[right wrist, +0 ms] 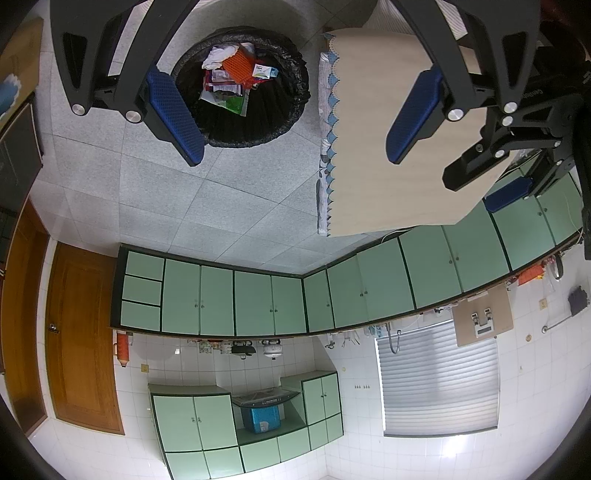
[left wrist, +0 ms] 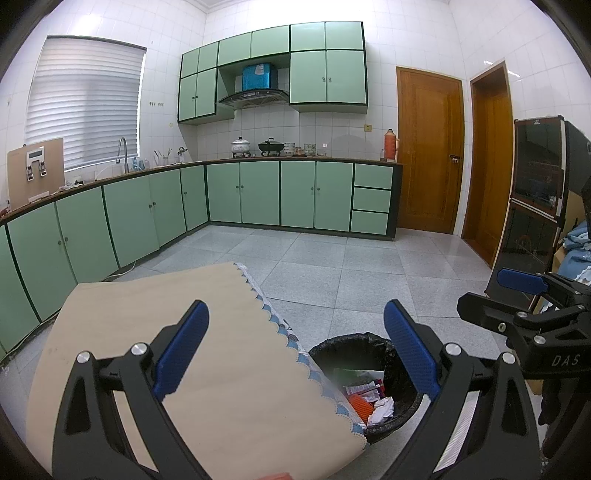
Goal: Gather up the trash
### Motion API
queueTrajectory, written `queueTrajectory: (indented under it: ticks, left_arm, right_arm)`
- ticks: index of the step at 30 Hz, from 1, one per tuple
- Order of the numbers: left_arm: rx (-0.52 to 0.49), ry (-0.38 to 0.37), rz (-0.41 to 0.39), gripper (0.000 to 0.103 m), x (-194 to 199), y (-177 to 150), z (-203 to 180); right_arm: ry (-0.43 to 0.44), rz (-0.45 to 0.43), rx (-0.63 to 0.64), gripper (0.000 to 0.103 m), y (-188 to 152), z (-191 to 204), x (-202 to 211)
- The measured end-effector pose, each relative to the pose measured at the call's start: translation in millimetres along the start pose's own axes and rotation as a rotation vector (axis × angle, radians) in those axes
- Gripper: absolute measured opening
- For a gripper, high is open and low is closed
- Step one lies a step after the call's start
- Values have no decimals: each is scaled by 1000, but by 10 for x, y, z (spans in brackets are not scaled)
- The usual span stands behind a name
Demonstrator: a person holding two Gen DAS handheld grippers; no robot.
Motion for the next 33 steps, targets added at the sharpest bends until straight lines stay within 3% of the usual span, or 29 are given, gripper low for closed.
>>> queueTrajectory:
  ticks: [33]
  left_arm:
    - [7,-4,10,93,-57,-61,74]
  right_arm:
    - [0,7,-1,97,-26,53,-28]
Point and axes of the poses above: each gripper's, at about its wrist camera, not at the fingertips, and x roughly against the way its jaws point, z to its left, y to its top, the point moved 4 cm from there along -x, roughly the way its jaws point, and after that the axes turned 12 degrees about y, right-handed, at the moved point
